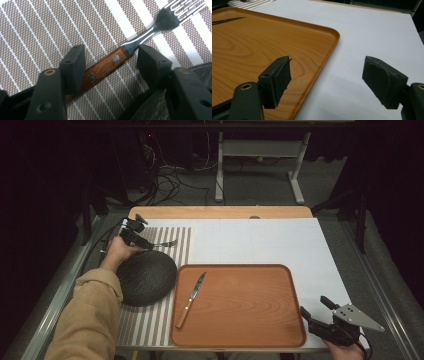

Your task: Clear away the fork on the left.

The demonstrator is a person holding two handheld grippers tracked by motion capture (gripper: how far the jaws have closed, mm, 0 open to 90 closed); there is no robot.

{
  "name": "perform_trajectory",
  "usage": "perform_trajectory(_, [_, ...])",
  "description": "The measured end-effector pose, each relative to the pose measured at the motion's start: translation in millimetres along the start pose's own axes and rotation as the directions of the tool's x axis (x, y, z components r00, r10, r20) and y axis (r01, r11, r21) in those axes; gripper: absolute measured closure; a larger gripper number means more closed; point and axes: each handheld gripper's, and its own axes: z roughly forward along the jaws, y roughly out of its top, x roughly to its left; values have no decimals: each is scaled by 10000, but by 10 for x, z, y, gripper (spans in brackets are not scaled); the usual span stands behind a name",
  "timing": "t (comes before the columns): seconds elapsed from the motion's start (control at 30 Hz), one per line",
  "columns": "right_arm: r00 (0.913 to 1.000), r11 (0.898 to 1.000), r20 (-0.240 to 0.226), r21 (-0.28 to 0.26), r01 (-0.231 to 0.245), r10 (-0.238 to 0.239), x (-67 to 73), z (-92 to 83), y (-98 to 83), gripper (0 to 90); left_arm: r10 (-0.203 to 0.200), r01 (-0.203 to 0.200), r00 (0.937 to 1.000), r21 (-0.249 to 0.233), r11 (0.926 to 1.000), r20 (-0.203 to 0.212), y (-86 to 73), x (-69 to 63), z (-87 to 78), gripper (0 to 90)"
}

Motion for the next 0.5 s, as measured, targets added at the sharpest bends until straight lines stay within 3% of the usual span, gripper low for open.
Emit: perform_trajectory(0.5, [10000,10000,-81,-93,-4,3,-5,-15,-3,233,-67,75,9998,496,9987,-163,-85,-24,-67,506])
